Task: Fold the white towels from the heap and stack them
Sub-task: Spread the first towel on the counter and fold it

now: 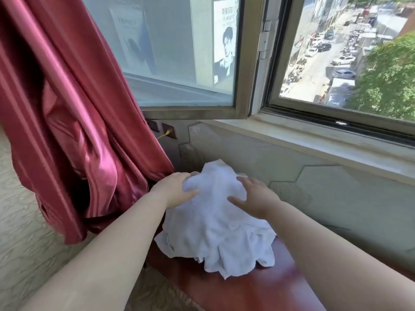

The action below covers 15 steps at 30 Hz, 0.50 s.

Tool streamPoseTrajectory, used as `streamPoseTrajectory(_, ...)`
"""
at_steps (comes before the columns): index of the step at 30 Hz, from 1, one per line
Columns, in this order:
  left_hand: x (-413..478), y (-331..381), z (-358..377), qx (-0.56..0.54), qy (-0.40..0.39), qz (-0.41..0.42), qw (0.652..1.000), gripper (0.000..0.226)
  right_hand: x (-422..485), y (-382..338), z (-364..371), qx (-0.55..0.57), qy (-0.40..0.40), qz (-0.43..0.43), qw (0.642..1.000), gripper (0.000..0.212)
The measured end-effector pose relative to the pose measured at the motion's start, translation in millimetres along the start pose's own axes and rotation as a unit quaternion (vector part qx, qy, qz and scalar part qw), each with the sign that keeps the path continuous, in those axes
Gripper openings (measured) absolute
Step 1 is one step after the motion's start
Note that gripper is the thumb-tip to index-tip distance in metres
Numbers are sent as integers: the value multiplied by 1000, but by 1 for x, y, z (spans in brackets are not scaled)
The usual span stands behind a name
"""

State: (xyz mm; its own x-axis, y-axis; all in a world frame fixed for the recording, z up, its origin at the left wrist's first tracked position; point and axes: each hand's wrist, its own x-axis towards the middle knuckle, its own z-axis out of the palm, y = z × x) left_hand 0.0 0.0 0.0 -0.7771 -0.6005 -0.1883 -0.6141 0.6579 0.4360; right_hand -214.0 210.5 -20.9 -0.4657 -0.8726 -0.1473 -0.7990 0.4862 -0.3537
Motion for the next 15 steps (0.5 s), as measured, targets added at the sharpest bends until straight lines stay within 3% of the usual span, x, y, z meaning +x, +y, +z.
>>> streamPoseTrajectory(2, 8, -14, 4, -1, -22, -1, 1000, 85, 10, -5, 14, -9, -7, 16, 1000, 99)
streamPoseTrajectory(6, 28, -38, 33, -67, -49, 59, 995, 89, 13, 3, 60, 57, -24, 82, 995, 105)
streamPoseTrajectory(15, 93, -102, 113, -197, -93, -38, 975, 107, 30, 37, 103, 180, 44, 215, 959, 123)
